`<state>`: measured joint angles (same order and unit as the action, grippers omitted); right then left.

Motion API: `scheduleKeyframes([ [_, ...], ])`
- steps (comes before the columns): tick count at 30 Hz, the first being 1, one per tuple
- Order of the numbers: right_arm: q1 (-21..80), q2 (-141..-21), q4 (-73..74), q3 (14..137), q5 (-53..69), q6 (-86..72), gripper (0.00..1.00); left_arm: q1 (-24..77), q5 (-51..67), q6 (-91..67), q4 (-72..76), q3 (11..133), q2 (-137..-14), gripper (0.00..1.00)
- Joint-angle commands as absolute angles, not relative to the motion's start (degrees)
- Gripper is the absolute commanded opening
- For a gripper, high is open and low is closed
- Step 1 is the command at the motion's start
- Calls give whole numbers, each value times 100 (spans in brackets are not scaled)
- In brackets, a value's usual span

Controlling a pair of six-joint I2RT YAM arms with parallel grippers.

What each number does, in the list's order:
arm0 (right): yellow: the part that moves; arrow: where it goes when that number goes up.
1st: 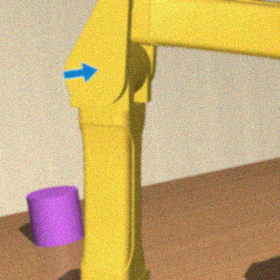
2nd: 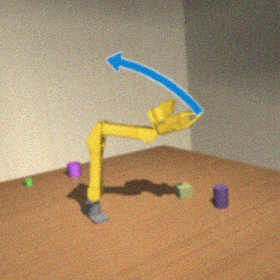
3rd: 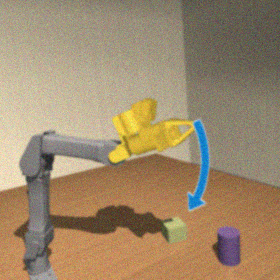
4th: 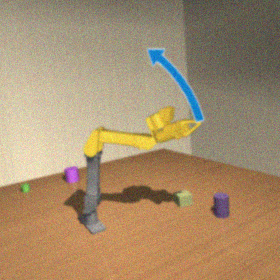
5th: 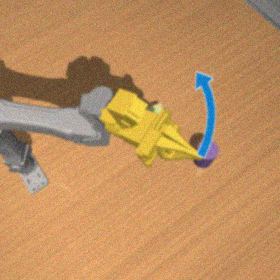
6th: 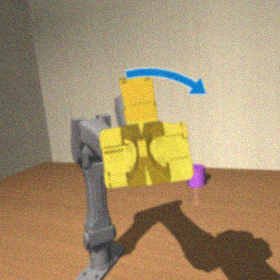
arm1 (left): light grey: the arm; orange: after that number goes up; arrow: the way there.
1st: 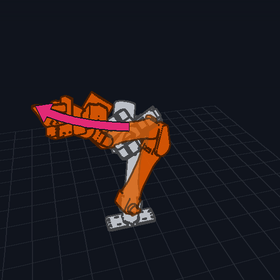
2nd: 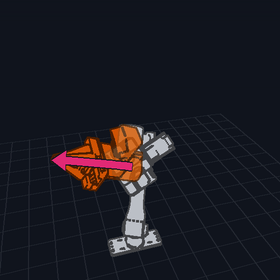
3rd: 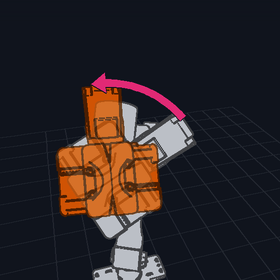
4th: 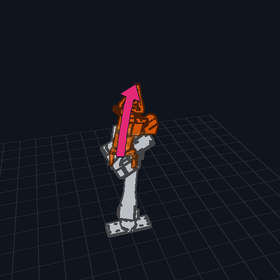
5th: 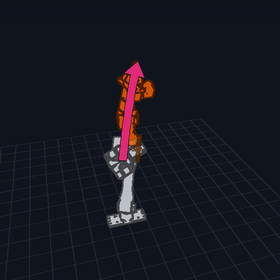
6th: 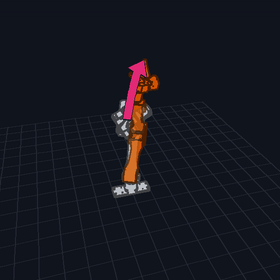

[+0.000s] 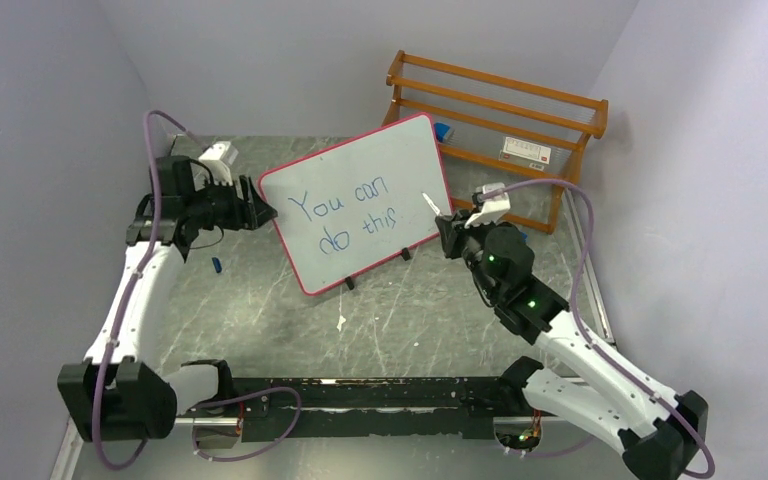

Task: Write a sentence on the whiteboard
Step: Write a sentence on the whiteboard, then close the whiteboard marker at the center of the board.

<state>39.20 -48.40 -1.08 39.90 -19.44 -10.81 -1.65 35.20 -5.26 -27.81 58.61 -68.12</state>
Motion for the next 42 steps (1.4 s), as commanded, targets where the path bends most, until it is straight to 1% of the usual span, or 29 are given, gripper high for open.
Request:
scheduleKeyframes([
  [1, 3895, -4365, 258, 4028, -1792, -1229, 0, -158, 2551, -885, -3345, 6376, -6209, 68],
  [4, 3897, -3962, 379, 4016, -1734, -1255, 0, -162, 1392, -1088, -3724, 6427, -5777, 75],
  [7, 3894, -3589, 436, 3975, -1711, -1280, 0, -175, 219, -1413, -3946, 6214, -5471, 83],
  [12, 3894, -3229, 439, 3905, -1620, -1326, 0, -230, -1062, -1893, -4156, 5774, -5373, 86],
  [16, 3894, -3116, 424, 3882, -1557, -1361, 0, -320, -1366, -2004, -4106, 5466, -5729, 84],
  [18, 3894, -3025, 394, 3847, -1546, -1370, 0, -422, -1286, -1954, -3974, 5315, -5987, 79],
  [23, 3907, -2830, 378, 3782, -1571, -1369, 0, -815, -806, -1726, -3518, 5113, -6825, 72],
  [24, 3904, -2830, 390, 3780, -1587, -1377, 0, -896, -680, -1677, -3457, 5127, -7024, 70],
  [28, 3916, -2815, 396, 3768, -1625, -1375, 0, -1149, -250, -1547, -3243, 5231, -7846, 52],
  [31, 3924, -2803, 366, 3730, -1619, -1374, 0, -1186, -105, -1513, -3097, 5320, -8321, 44],
  [38, 3940, -2854, 337, 3721, -1652, -1354, 0, -1220, -98, -1371, -2971, 5547, -9063, 36],
  [42, 3937, -2896, 342, 3724, -1652, -1339, 0, -1222, -251, -1276, -3030, 5783, -9310, 34],
])
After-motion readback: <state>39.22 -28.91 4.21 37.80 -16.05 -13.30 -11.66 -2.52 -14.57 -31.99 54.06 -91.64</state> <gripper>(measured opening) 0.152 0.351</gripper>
